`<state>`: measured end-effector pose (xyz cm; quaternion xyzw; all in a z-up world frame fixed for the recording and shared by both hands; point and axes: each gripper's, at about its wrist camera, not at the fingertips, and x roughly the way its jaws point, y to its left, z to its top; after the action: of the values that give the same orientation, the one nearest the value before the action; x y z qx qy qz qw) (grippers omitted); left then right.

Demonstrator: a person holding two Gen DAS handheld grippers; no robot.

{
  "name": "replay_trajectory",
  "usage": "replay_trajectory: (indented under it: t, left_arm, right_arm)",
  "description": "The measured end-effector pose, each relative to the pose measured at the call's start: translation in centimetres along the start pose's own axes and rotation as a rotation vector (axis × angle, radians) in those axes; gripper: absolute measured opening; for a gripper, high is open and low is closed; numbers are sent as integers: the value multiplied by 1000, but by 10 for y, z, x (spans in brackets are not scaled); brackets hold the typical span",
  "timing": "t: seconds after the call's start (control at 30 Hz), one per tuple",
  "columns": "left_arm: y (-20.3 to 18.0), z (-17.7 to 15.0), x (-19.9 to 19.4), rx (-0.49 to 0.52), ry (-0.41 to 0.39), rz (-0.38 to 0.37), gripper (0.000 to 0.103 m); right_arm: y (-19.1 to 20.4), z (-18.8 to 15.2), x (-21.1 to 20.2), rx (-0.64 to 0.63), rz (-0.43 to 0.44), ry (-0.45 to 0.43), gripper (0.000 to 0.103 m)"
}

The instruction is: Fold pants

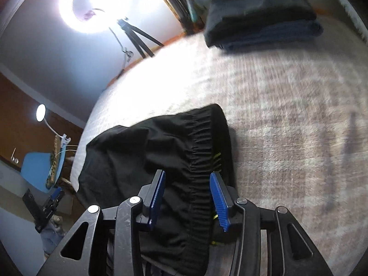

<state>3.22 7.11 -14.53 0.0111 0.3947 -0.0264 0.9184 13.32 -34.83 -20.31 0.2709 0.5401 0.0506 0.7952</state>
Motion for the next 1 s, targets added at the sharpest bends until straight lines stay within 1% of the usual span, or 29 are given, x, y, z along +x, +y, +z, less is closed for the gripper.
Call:
replay_trajectory:
  t: [0.1,0.13,0.23,0.33,0.4,0.47,0.5,0.53,0.57,0.63,0.7,0.77,0.87,0.9,0.93,1.0]
  left_arm:
    - [1,3,10,-1,16,3,60]
    - [1,4,13,0,19,3,60]
    - [0,7,26,-2,35,3,60]
    - [1,9,40,-21,57,-1,60]
    - [0,9,47,-27,70,-2,60]
    - [-1,9,51,-27,78,-1,60]
    - [-1,10,51,-26,79,1,60]
    - [-1,10,52,-24,79,4,60]
    - [0,10,52,-24,80,11,60]
    - [1,11,53,-27,78,15,60]
    - [2,13,52,-31,71,16,60]
    - [0,16,51,-23,56,19,60]
    - [-6,18,53,-6,48,15,60]
    - [-8,18,54,-2,48,13,60]
    - [-10,18,55,1,52,9,60]
    - [-12,15,57,6,60,2,60]
  right_arm:
    - [-6,-1,9,13,-5,33,43]
    - [-7,-2,9,13,-4,35,40]
    - [-10,-4,8,24,16,51,40]
    - [-13,-5,8,35,53,57,40]
    - [-14,-2,12,46,67,53,37]
    - [-15,-1,16,54,67,43,26]
    - [-16,0,17,62,63,39,22]
    - [-16,0,17,65,55,30,15]
    - [-15,0,16,62,46,25,10]
    - [-9,3,11,43,41,9,6]
    - [2,10,2,3,23,-13,5]
    - [14,22,-8,-66,-1,-31,5]
    - [23,40,-8,-159,-100,-45,5]
    - [21,44,-5,-166,-107,-32,5]
    - [17,48,1,-163,-100,-1,5]
    - [8,47,14,-164,-144,54,5]
